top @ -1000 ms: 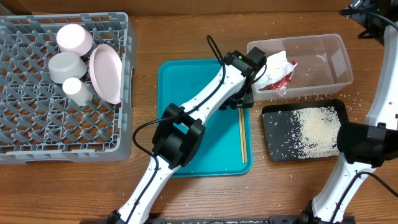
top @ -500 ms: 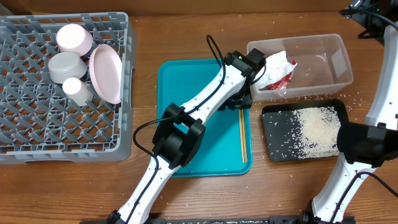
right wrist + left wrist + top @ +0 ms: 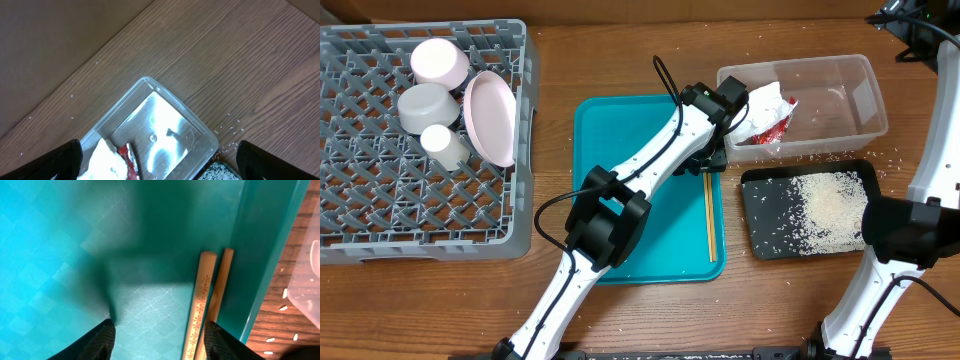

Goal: Sort waste into correct bins and load items into the dishwasher
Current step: 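Reach the left gripper to the chopsticks on the tray's right edge, then grasp one chopstick, carry it to the rack and drop it in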

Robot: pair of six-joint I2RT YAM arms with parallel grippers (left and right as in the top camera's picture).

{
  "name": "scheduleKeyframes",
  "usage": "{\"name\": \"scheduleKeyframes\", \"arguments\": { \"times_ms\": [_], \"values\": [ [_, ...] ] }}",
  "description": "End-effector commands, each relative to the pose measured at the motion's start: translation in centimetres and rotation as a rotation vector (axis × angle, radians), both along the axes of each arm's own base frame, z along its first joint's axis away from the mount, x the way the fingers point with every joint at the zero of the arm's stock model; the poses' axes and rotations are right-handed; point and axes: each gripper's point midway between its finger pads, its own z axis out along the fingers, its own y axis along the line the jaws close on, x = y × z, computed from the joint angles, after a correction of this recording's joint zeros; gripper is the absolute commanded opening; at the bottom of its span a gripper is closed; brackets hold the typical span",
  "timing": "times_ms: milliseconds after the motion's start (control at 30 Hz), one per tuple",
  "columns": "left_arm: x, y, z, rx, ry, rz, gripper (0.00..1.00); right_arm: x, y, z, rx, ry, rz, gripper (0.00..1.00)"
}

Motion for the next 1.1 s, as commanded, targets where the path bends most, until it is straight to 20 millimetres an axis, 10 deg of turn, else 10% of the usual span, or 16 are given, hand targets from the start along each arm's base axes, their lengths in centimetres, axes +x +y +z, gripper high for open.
{"name": "scheduleKeyframes", "arguments": {
  "times_ms": [0, 300, 467, 567, 900, 1067],
  "values": [
    [-0.7, 0.9, -2.0, 0.05, 0.03, 0.0, 0.57, -0.1, -0.1, 1.8, -0.015, -0.049, -0.007, 1.0],
    [-1.2, 1.2, -2.5, 0.063, 0.046, 0.0, 0.4, -0.1, -0.1, 1.8, -0.015, -0.049, -0.007, 1.0],
    [-1.1, 1.4, -2.4, 0.062, 0.049, 0.003, 0.07, -0.1, -0.1, 1.8, -0.015, -0.049, -0.007, 1.0],
    [-0.8, 1.8, -1.8, 0.064, 0.051, 0.013, 0.04, -0.1, -0.1, 1.8, -0.015, -0.049, -0.007, 1.0],
    [4.4, 4.2, 5.1, 0.001, -0.073, -0.228, 0.04, -0.1, -0.1, 1.8, -0.015, -0.049, -0.007, 1.0],
    [8.0, 8.5, 10.3, 0.032, -0.193, -0.242, 0.04, -0.1, -0.1, 1.8, -0.015, -0.049, -0.007, 1.0]
  ]
}}
